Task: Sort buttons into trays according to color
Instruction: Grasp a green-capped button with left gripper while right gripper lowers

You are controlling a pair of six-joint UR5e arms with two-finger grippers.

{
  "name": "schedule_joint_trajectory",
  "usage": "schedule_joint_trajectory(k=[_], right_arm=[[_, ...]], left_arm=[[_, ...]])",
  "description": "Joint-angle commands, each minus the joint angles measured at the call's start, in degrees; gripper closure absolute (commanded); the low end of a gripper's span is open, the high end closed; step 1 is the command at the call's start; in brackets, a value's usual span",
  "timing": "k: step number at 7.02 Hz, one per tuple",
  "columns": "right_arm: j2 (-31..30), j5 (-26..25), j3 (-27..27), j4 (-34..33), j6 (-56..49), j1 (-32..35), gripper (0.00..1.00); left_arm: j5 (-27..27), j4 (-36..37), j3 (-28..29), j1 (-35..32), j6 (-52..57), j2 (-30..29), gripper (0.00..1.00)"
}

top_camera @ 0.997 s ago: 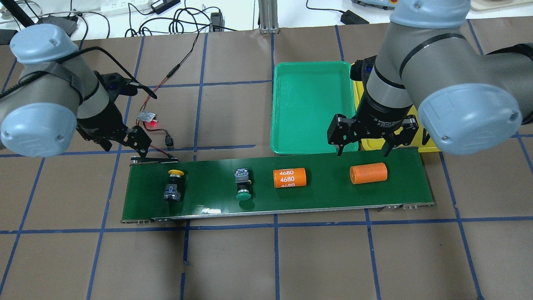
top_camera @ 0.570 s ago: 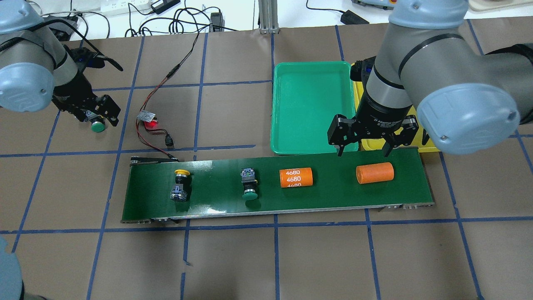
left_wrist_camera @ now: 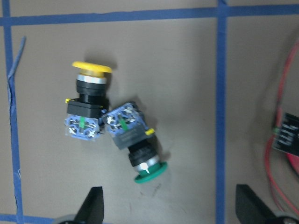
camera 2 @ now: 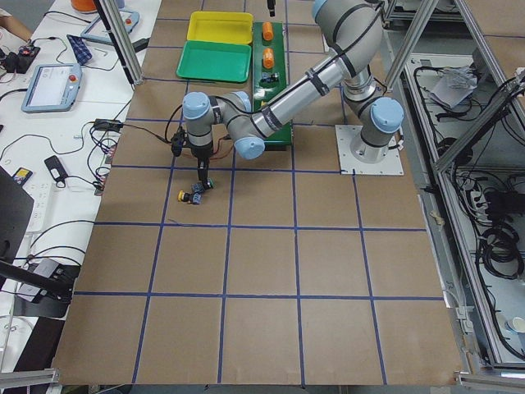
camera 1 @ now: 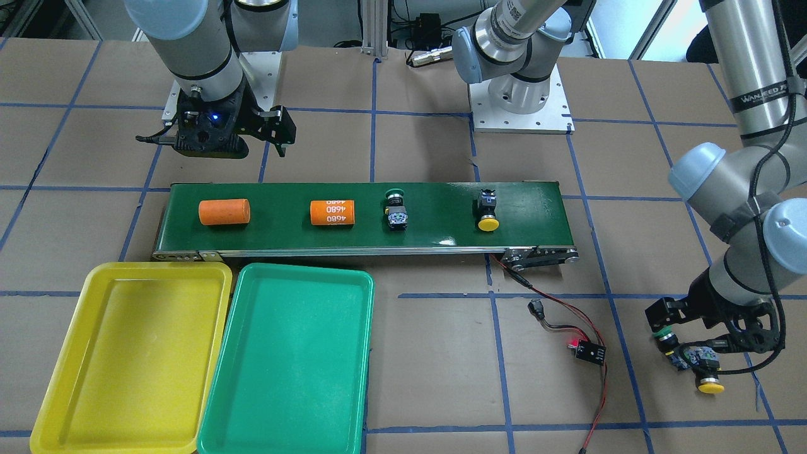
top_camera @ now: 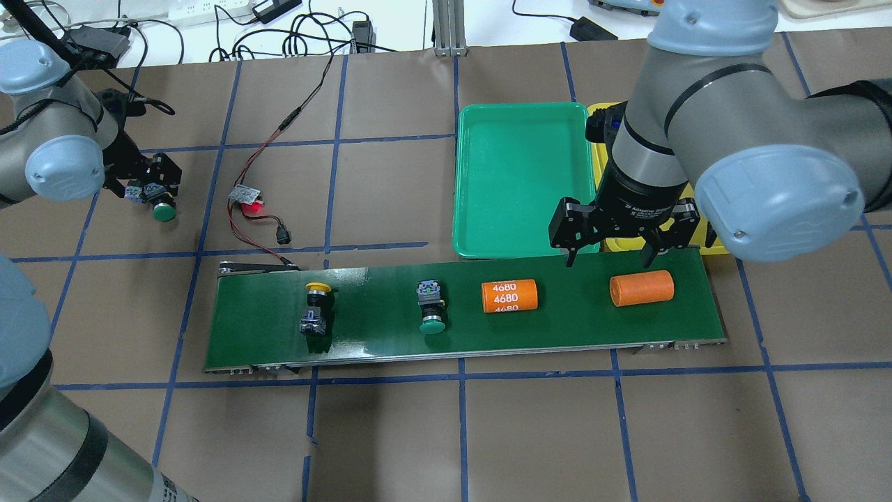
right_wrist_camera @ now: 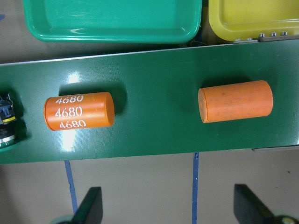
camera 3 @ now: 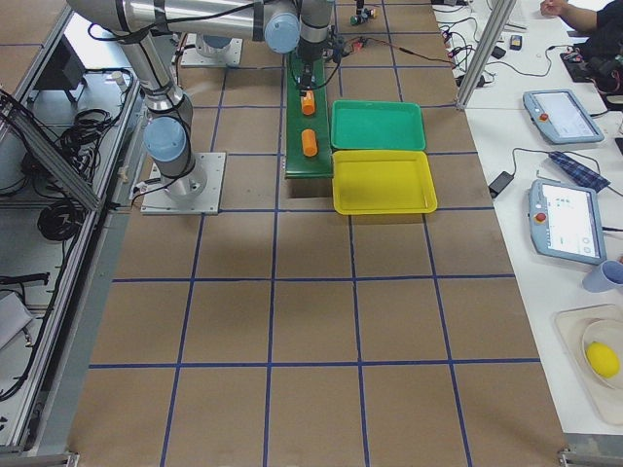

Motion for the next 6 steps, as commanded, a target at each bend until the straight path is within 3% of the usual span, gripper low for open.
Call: schedule_joint_trajectory(k=[1, 2, 3, 4, 5, 6], right_arm=[[0.0, 0.1, 0.2, 0.0, 0.1, 0.0, 0.00], [0.1, 0.0, 0.2, 0.0, 0.1, 0.0, 0.00], [0.0, -0.1, 0.2, 0.0, 0.1, 0.0, 0.00], [0.0, -0.1, 0.2, 0.0, 0.1, 0.0, 0.00], [0.1, -0.2, 0.3, 0.1, 0.1, 0.0, 0.00], [0.0, 0.0, 1.0, 0.0, 0.1, 0.0, 0.00]], left_arm=[[-0.3, 0.5, 0.8, 1.3, -0.2, -3.2, 0.00], [-0.3, 1.0, 1.0, 2.0, -0.1, -4.5, 0.02], [-0.8, 1.0, 2.3, 2.0, -0.2, -5.5, 0.23], [-2.2, 0.4, 3.2, 2.0, -0.3, -5.6, 0.75], [-2.9, 0.2, 3.1, 1.7, -0.4, -5.3, 1.00], [-2.9, -0.5, 2.8, 1.4, -0.4, -4.5, 1.00]])
